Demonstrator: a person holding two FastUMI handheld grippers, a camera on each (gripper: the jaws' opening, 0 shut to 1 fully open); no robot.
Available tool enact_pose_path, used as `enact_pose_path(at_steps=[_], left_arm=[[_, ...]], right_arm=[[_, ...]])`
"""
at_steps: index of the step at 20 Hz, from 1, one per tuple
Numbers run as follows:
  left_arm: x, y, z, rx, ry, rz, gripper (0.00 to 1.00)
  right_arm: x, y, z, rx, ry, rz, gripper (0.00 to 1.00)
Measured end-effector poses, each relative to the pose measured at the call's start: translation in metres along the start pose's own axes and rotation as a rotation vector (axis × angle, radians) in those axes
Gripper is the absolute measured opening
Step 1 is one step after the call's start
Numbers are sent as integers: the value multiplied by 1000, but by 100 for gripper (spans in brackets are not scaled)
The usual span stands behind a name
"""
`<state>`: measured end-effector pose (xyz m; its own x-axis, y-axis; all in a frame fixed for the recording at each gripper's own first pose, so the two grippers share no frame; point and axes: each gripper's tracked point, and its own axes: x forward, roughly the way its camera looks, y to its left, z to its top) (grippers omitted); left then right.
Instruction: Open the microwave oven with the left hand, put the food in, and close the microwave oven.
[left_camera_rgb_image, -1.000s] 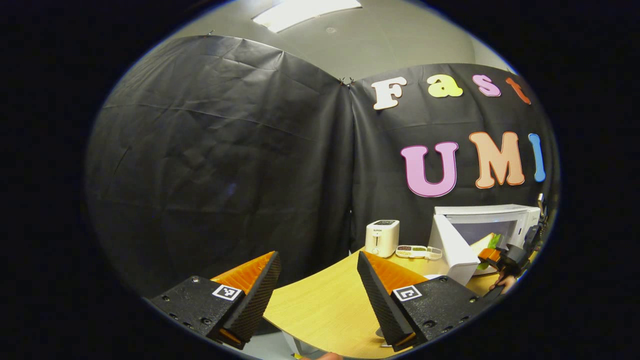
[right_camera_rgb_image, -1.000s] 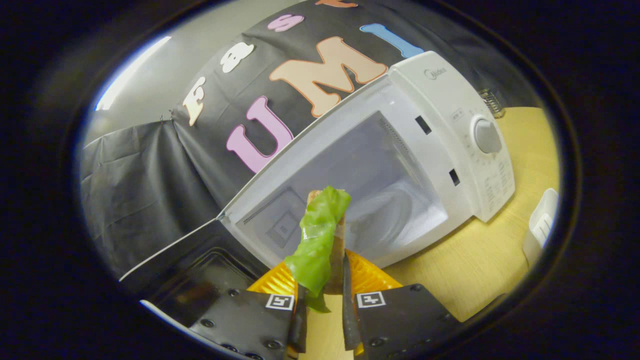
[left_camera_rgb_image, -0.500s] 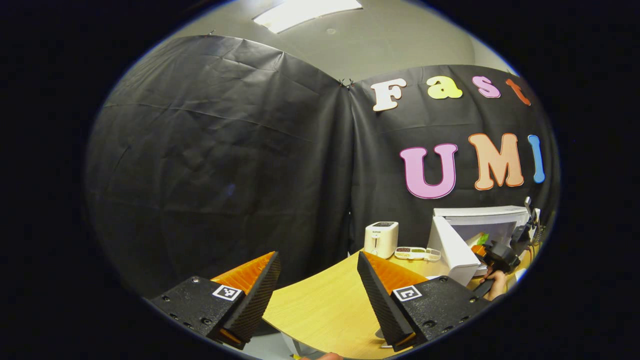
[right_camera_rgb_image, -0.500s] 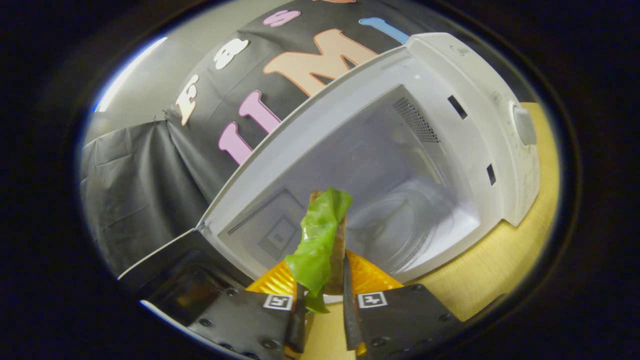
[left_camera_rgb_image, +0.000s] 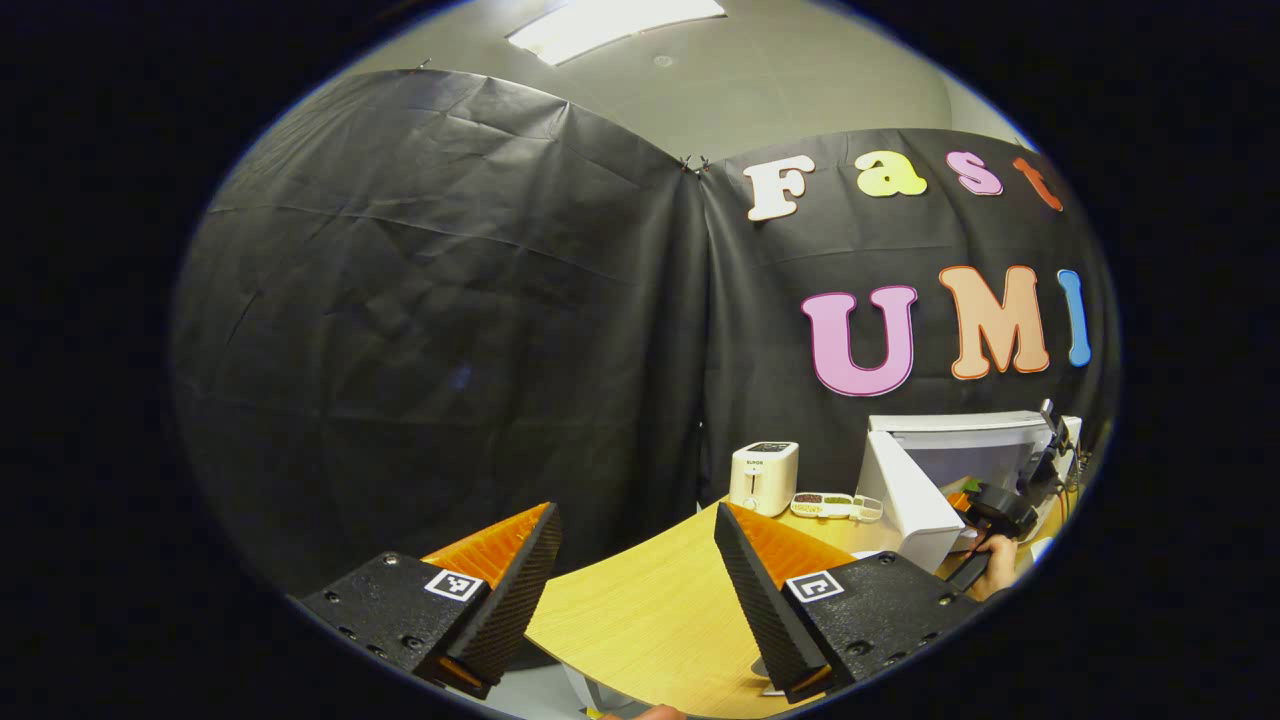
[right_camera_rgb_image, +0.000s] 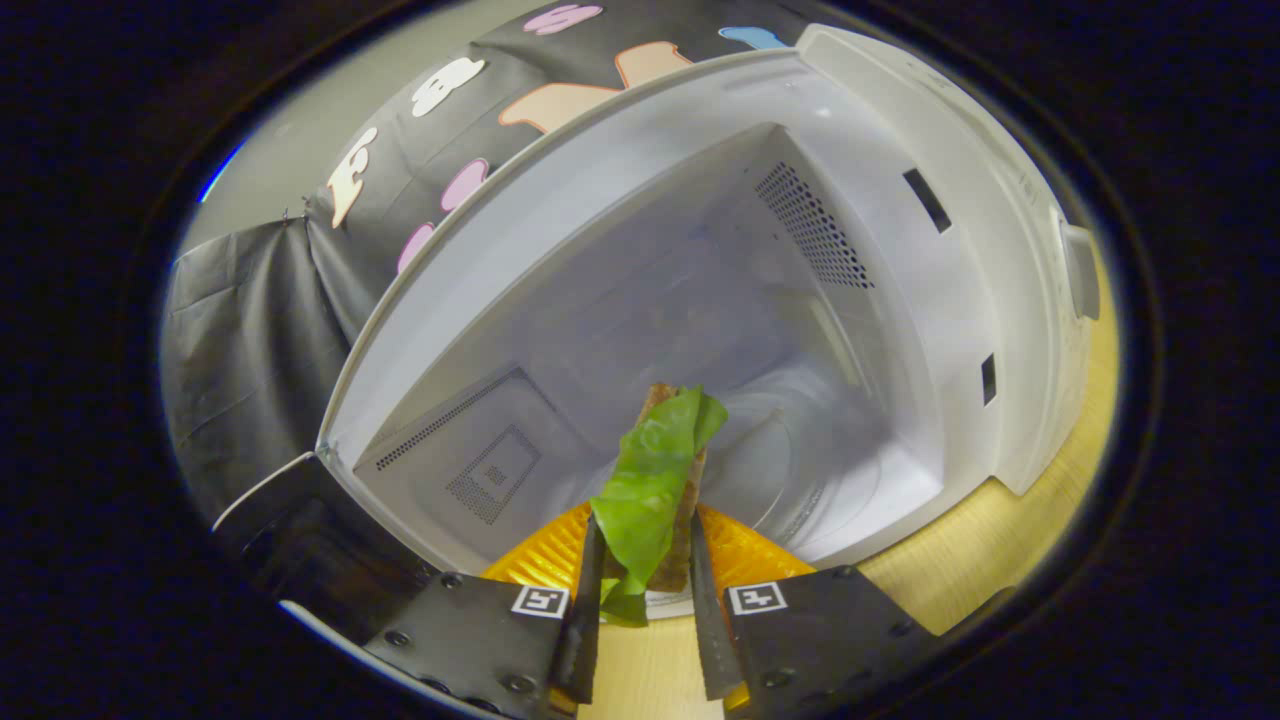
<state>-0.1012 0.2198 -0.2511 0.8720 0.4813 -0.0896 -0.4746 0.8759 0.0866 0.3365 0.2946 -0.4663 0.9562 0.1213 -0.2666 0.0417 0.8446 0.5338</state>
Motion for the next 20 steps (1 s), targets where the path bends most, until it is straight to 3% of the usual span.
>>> enact_pose_path(at_steps=[2, 4, 5, 7, 8, 9, 13, 14, 15, 17, 18, 20], left_arm=[[-2, -1, 1, -4, -3, -6, 94], [0, -1, 3, -4, -7, -7, 94], [-1, -2, 1, -5, -7, -7, 94], [-1, -4, 1, -6, -1, -12, 94], [0, -3, 1, -5, 0, -12, 90], [0, -2, 0, -3, -1, -9, 94], [1, 0, -2, 0, 4, -6, 90], [1, -1, -1, -3, 6, -9, 94], [2, -3, -2, -7, 7, -17, 90], [1, -10, -3, -19, 7, -43, 90], [1, -14, -3, -27, 8, -58, 90], [0, -21, -1, -49, 6, -78, 94]], right_arm=[[1, -21, 4, -67, -15, -88, 51], [-3, -26, 9, -131, -42, -101, 56], [-6, -29, 13, -158, -51, -107, 69], [-10, -30, 17, -209, -63, -107, 85], [-11, -30, 18, -233, -67, -106, 88], [-14, -30, 19, -253, -66, -105, 91], [-31, -33, 22, -324, -57, -95, 91], [-37, -32, 24, -346, -55, -88, 99], [-44, -29, 26, -370, -52, -72, 99], [-62, -26, 29, -412, -44, -37, 100], [-72, -21, 30, -423, -34, -4, 92], [-96, -13, 35, -432, -26, 62, 92]])
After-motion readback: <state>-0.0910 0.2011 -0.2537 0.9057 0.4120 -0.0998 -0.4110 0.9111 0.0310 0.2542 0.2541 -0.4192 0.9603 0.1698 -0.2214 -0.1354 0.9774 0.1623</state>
